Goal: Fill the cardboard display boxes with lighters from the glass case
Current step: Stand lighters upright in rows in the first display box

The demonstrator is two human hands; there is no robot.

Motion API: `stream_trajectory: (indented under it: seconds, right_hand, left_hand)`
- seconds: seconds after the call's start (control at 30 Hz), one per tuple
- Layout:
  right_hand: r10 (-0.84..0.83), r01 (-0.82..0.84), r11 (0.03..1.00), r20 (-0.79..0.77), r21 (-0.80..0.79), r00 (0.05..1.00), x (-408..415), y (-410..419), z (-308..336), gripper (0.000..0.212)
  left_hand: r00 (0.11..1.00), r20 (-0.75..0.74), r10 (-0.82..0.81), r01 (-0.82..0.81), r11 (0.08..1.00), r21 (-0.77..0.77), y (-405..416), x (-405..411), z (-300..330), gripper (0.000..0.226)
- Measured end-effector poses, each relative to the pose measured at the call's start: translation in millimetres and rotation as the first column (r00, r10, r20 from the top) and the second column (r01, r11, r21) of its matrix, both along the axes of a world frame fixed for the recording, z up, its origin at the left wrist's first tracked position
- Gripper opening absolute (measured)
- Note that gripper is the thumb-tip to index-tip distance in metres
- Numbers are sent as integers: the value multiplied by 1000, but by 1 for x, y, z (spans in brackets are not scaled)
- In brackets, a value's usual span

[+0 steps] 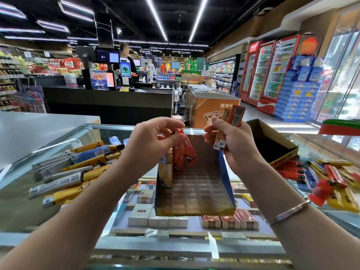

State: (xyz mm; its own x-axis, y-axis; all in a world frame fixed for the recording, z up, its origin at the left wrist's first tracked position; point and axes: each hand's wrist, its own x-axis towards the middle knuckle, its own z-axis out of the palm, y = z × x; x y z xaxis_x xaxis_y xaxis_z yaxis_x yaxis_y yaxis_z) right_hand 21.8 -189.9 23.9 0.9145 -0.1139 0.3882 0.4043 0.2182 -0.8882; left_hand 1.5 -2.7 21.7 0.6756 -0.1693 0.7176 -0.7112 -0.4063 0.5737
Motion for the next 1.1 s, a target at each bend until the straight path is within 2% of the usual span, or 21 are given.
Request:
stream_trajectory:
  seconds: [0.17,0.27,0.5,0.63,0.73,0.8,0.87,0.97,1.1]
  right_hand:
    - [-7,12,991,38,-132,999,1,4,-3,6]
    - [-5,16,985,64,-171,998,0,4,-3,6]
    - [-8,22,978,69,-206,998,-1,4,-4,7]
    - [8,-4,993,37,-115,999,-1,5,-2,8]
    - [103,-103,995,15,4,995,-3,7,2,6]
    - [176,-178,982,29,64,984,-4,7,5,8]
    - [192,-193,981,43,31,981,-5,6,6,12]
    - [203,-200,978,48,-60,978,-6,4,6,20]
    - [243,-242,970,40,-38,969,-7,6,4,24]
  left_hand:
    - [991,26,133,-134,938,319,-5,5,8,15]
    - [985,33,169,-166,886,433,-8,7,15,13]
    - [974,35,222,-204,804,559,-13,8,19,9]
    - [974,51,222,-206,766,609,-11,9,19,12]
    - [983,-37,179,-122,795,594,-2,11,16,14]
    - [982,-171,85,8,878,479,5,11,12,12]
    - [970,-242,-6,92,934,344,11,10,10,13]
    - [977,-211,-23,84,955,284,13,8,7,15]
    - [995,-96,18,15,942,334,3,1,5,21]
